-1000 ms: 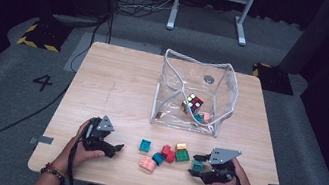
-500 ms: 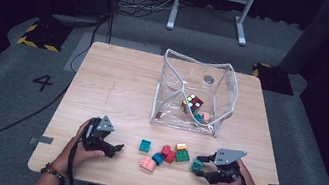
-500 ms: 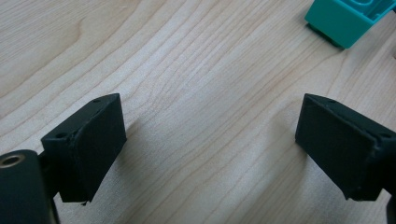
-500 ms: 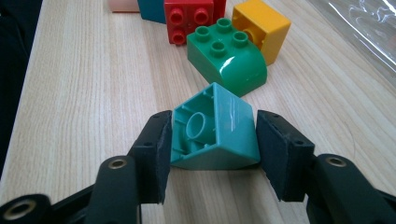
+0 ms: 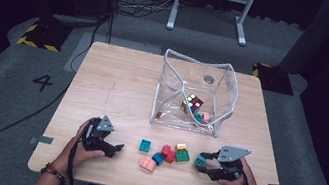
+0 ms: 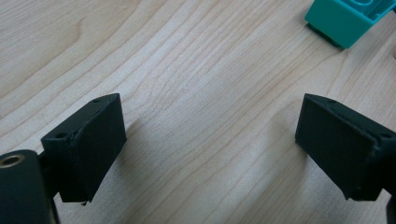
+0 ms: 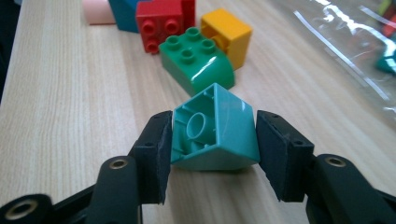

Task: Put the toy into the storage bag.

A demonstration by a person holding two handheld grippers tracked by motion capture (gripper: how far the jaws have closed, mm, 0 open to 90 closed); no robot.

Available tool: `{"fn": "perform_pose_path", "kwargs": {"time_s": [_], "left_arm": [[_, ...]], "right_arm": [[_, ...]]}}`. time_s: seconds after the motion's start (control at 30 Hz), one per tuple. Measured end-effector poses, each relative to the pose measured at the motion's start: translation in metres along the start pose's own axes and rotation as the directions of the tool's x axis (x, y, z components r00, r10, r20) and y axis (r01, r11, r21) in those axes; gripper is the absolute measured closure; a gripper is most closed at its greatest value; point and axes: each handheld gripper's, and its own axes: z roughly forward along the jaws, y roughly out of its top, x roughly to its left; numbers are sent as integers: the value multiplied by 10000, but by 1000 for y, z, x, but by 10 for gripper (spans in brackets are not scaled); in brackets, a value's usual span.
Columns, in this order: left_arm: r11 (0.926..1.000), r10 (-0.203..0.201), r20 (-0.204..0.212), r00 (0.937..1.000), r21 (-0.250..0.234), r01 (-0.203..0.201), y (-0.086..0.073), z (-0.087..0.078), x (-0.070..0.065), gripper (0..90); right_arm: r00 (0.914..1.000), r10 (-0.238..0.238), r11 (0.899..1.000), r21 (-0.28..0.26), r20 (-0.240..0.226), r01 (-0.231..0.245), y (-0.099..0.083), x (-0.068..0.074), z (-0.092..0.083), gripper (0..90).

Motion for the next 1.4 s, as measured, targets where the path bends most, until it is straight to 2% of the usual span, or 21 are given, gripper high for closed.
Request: {"fn": "perform_pose_path", "kwargs": {"time_s": [0.17, 0.27, 0.4, 0.47, 0.53, 0.77, 0.9, 0.97, 1.07, 1.1, 1.27, 1.3, 1.33, 1.37, 1.4], "left_arm": [[10000, -7, 0, 10000, -4, 7, 0, 0, 0, 88], [10000, -1, 1, 10000, 3, 1, 0, 0, 0, 87], [10000, -1, -1, 10000, 1, 1, 0, 0, 0, 87], [10000, -1, 0, 10000, -1, 1, 0, 0, 0, 87], [10000, -7, 0, 10000, -4, 7, 0, 0, 0, 87], [10000, 0, -2, 10000, 1, 0, 0, 0, 0, 87], [10000, 2, 0, 10000, 1, -2, 0, 0, 0, 87], [10000, 5, -2, 10000, 1, -5, 0, 0, 0, 88], [10000, 18, 5, 10000, -13, -18, 0, 0, 0, 87], [10000, -6, 0, 10000, 2, 6, 0, 0, 0, 87], [10000, 0, 1, 10000, 1, 0, 0, 0, 0, 87], [10000, -3, 1, 10000, -3, 3, 0, 0, 0, 87], [10000, -5, 0, 10000, -4, 5, 0, 0, 0, 87], [10000, -6, 1, 10000, -5, 6, 0, 0, 0, 87], [10000, -2, 0, 10000, -1, 2, 0, 0, 0, 87]], "right_arm": [[9989, 256, 9986, -475, 402, -237, 0, -8, -13, 477], [9972, 211, 9973, -710, 721, -159, 0, -12, -21, 477], [9931, 478, 9933, -1102, 1069, -360, 1, -18, -33, 478], [9901, 687, 9900, -1309, 1221, -525, 2, -20, -40, 477], [9872, 648, 9895, -1373, 1456, -447, 3, -22, -46, 477], [9748, 963, 9809, -1857, 2014, -586, 10, -31, -68, 478], [9651, 1079, 9770, -2048, 2387, -586, 18, -39, -82, 478], [9557, 1207, 9750, -2132, 2684, -632, 22, -45, -89, 478], [9483, 1335, 9739, -2153, 2881, -717, 26, -54, -96, 478], [9424, 1341, 9750, -2106, 3066, -703, 28, -58, -99, 478], [9270, 1440, 9726, -2223, 3464, -680, 35, -67, -114, 478], [9229, 1585, 9673, -2425, 3510, -739, 37, -70, -119, 478], [9199, 1637, 9655, -2495, 3564, -751, 39, -72, -122, 478], [9124, 1761, 9630, -2568, 3695, -818, 41, -75, -125, 478], [9083, 1796, 9623, -2593, 3777, -824, 42, -77, -127, 478]]}}
